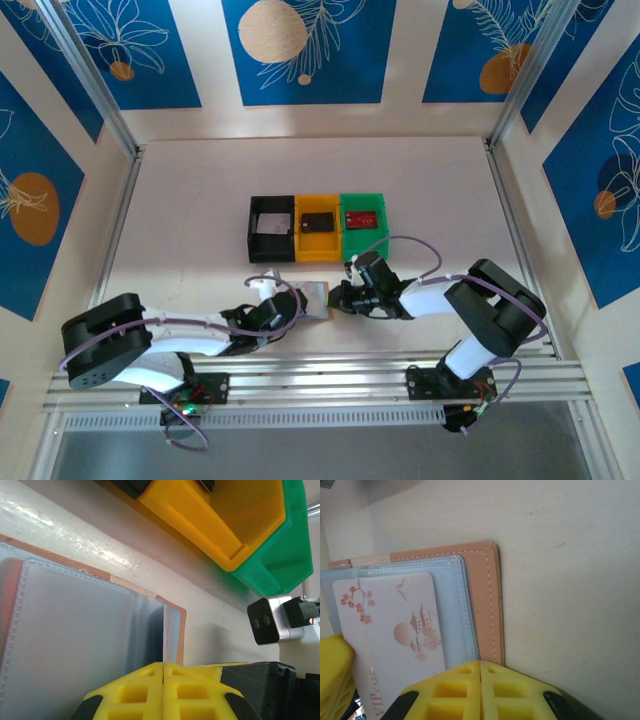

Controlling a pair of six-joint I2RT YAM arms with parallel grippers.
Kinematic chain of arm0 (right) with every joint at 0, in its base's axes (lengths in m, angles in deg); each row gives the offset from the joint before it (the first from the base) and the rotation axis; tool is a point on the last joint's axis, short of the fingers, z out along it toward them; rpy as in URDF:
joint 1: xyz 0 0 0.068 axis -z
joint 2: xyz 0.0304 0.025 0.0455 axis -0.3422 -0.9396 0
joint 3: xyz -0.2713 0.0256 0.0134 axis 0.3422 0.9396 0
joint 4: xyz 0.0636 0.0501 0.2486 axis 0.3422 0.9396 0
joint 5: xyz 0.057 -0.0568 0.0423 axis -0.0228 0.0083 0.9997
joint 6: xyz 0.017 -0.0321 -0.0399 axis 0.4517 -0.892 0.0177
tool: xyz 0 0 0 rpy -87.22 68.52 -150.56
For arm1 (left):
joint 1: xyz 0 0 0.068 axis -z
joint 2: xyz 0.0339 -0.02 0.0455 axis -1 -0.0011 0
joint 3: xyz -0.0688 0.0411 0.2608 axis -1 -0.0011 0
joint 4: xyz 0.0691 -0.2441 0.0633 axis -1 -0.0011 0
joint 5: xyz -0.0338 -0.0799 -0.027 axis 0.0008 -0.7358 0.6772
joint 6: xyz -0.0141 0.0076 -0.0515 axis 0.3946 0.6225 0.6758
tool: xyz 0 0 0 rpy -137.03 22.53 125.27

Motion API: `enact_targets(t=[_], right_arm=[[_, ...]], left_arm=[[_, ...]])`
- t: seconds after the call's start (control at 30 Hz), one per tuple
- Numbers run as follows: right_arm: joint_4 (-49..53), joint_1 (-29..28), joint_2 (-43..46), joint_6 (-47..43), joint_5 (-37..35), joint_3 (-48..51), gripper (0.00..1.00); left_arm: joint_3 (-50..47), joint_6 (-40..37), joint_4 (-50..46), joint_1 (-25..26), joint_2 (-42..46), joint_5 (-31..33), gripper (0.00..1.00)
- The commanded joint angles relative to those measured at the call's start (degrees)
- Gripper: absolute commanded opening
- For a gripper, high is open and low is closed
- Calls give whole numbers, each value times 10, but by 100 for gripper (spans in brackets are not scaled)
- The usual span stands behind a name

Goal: Take the credit cards out of the card holder

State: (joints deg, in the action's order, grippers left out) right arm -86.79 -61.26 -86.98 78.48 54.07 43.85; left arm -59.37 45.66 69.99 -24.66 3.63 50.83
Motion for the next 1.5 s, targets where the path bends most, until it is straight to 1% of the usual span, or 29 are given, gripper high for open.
enact_targets(t=[0.0, 0.3, 0.63, 0.97, 1.07, 1.17, 1.27, 1.33, 1.47], right_arm=[[84, -14, -31, 0, -23, 19, 8], [84, -14, -34, 0, -28, 20, 7], [101, -11, -23, -6, -27, 11, 7], [162, -4, 43, -32, -28, -7, 7], [193, -2, 82, -47, -34, -13, 7], [220, 4, 133, -61, -34, -13, 7], [249, 15, 185, -80, -25, -12, 10], [261, 27, 220, -92, -12, -9, 14], [265, 57, 293, -102, 28, 7, 34]], left_arm=[[-10, 13, 7, -2, 20, 10, 0], [-30, 15, -14, -8, 67, 25, 0], [-37, -3, -25, -18, 106, 17, 0], [-36, -30, -70, -28, 152, -11, 0], [-37, -42, -79, -29, 162, -23, 0], [-31, -65, -91, -36, 170, -49, 0], [-17, -100, -117, -45, 178, -82, 0], [-7, -125, -135, -50, 181, -101, 0], [11, -168, -153, -64, 182, -156, 0]])
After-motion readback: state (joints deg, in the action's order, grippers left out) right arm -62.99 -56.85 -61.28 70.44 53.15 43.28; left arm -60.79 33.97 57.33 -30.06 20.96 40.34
